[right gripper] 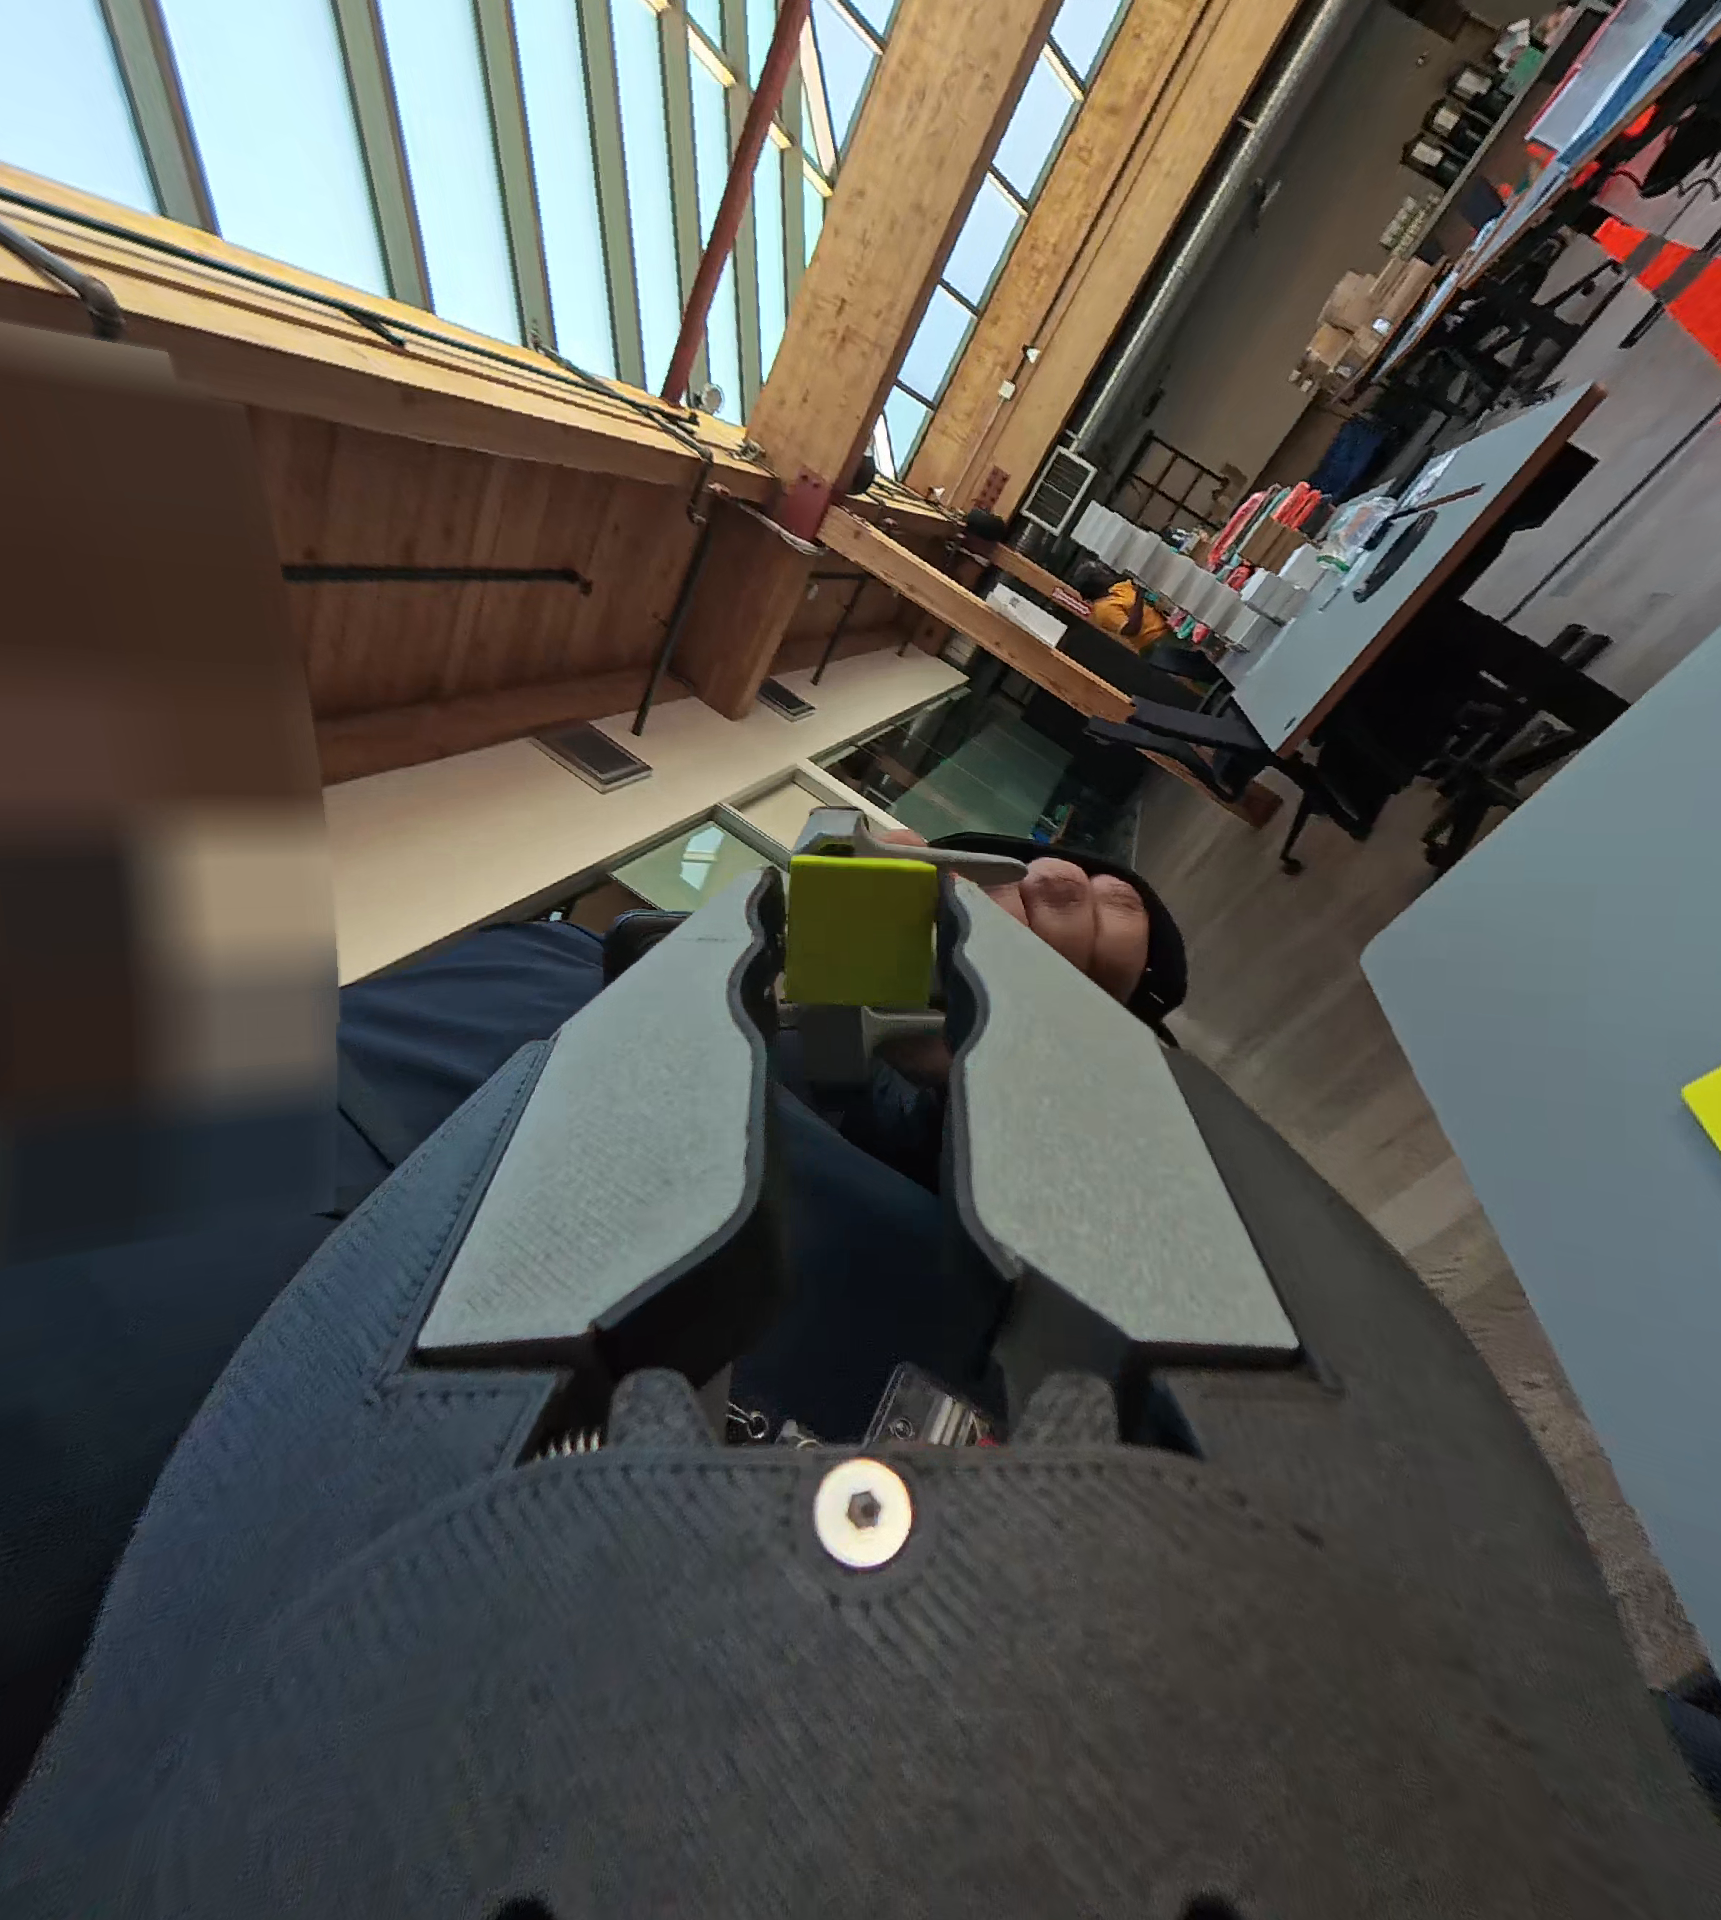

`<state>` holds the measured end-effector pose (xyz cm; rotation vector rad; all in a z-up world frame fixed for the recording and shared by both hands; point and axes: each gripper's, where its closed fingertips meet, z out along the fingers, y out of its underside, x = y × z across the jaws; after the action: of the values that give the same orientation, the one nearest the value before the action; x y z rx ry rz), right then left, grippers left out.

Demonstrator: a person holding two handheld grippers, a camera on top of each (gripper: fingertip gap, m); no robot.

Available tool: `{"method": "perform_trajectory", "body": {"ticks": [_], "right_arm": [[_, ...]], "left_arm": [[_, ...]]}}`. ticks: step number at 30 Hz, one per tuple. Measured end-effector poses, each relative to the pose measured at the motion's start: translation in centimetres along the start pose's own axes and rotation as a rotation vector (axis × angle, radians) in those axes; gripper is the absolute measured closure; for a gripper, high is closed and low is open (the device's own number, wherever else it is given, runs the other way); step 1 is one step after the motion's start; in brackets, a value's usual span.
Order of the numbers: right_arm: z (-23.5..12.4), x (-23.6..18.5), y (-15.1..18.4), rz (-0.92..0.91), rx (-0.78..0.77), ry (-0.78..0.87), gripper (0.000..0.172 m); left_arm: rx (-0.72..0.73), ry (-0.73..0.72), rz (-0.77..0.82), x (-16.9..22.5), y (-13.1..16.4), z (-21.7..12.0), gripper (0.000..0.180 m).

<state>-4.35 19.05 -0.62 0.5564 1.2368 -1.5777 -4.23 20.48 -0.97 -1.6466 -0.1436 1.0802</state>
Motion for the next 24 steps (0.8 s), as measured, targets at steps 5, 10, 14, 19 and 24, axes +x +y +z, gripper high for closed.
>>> {"method": "perform_trajectory", "body": {"ticks": [5,10,14,19,24], "right_arm": [[-0.2,-0.2,-0.2,0.037,0.017,-0.037,0.147],[-0.4,-0.1,-0.3,0.037,0.008,-0.024,0.147],[-1.2,0.2,-1.0,0.023,0.036,0.021,0.144],[-2.0,0.0,-1.2,-0.006,0.033,0.055,0.148],[-1.4,-0.1,-0.1,0.006,-0.021,0.04,0.139]], "left_arm": [[0.017,0.007,0.0,0.3,-0.2,0.3,0.156],[0.009,0.007,0.003,0.3,-0.2,0.4,0.156],[0.01,-0.003,-0.012,-0.3,-0.2,0.4,0.156],[0.01,0.017,-0.042,-0.3,0.0,0.2,0.156],[0.012,0.025,-0.043,0.0,0.1,0.2,0.156]]}}
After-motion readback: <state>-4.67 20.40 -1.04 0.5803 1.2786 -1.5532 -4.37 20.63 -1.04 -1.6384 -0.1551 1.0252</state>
